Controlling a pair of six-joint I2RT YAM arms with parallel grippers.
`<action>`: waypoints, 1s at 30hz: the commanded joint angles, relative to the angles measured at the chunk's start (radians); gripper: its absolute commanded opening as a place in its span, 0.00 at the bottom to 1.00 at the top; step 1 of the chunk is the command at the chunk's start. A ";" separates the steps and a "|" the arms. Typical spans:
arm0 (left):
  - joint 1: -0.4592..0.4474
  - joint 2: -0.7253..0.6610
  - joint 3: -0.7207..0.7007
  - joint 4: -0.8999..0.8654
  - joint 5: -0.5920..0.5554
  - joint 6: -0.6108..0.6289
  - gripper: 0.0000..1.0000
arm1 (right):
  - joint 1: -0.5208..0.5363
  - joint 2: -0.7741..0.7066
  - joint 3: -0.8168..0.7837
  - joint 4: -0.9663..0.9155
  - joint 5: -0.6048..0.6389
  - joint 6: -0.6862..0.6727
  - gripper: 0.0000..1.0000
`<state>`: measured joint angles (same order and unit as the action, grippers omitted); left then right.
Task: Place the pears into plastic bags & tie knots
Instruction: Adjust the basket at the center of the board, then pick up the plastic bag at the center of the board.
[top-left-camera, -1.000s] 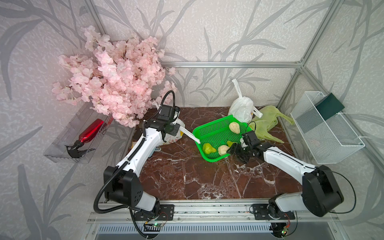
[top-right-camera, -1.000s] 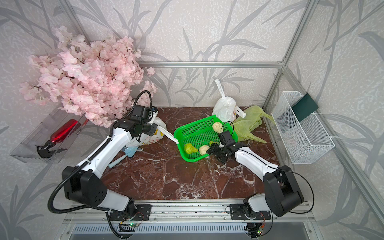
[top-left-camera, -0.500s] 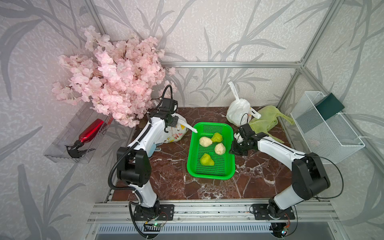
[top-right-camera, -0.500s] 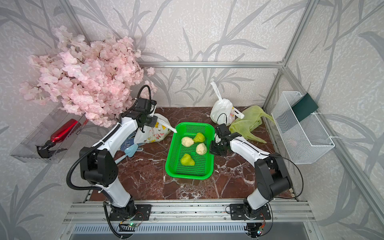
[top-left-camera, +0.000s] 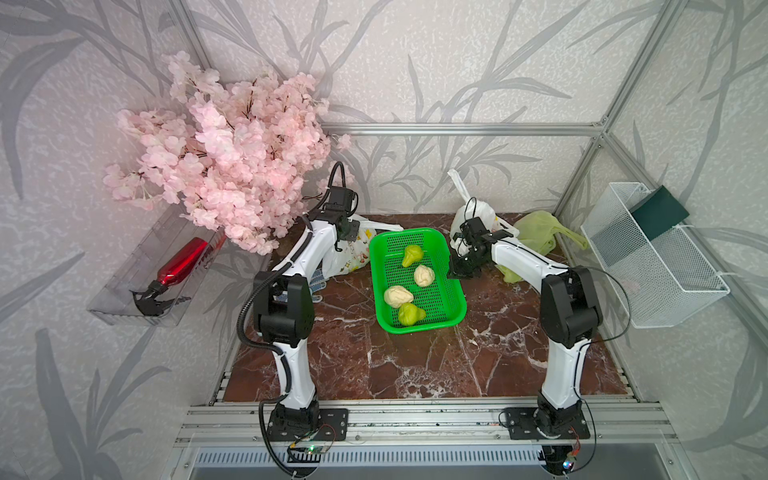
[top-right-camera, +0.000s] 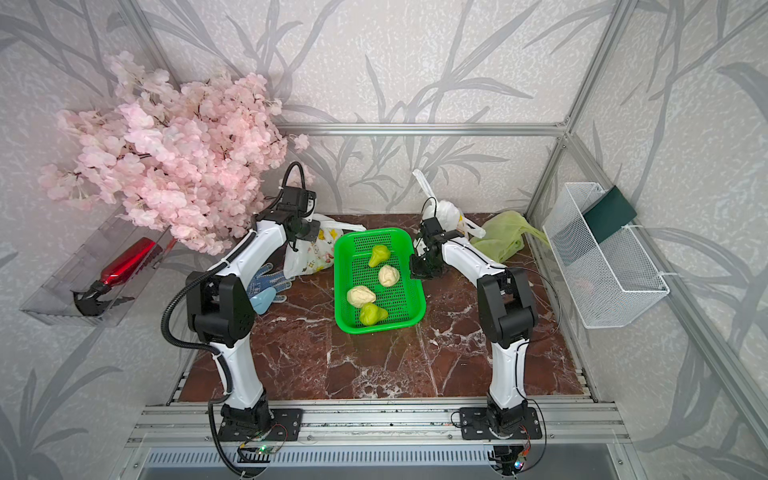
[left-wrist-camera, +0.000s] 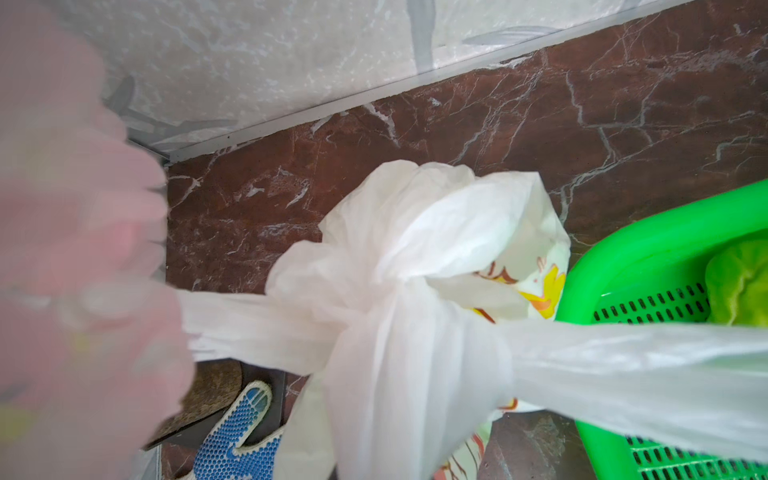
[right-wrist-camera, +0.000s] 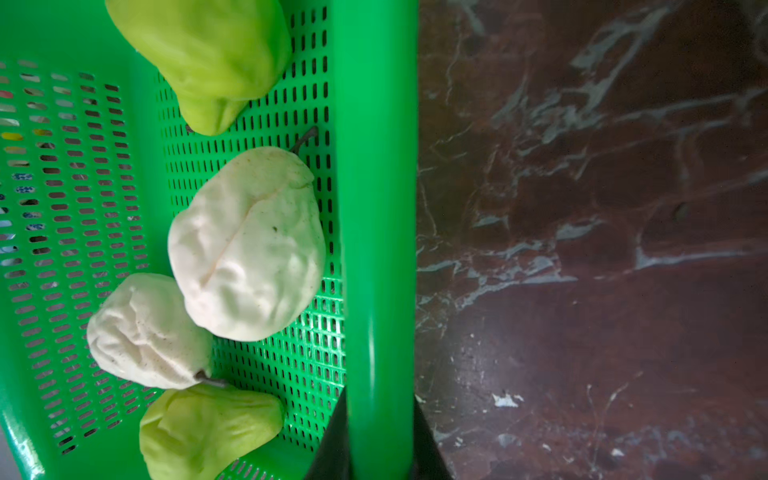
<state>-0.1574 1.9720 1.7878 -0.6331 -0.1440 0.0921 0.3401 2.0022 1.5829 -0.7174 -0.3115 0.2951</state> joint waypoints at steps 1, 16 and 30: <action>-0.001 -0.015 0.064 -0.047 0.000 -0.038 0.17 | -0.044 -0.030 0.054 -0.039 0.013 -0.077 0.47; 0.021 -0.458 -0.339 0.232 0.157 -0.214 0.99 | -0.250 -0.236 -0.190 0.059 0.605 -0.090 0.85; -0.114 -0.675 -0.490 0.023 0.355 -0.232 0.60 | -0.234 -0.003 -0.115 0.213 0.567 -0.154 0.36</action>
<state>-0.2142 1.3632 1.3399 -0.5537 0.2165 -0.1623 0.0944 2.0357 1.4742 -0.5766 0.2333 0.1654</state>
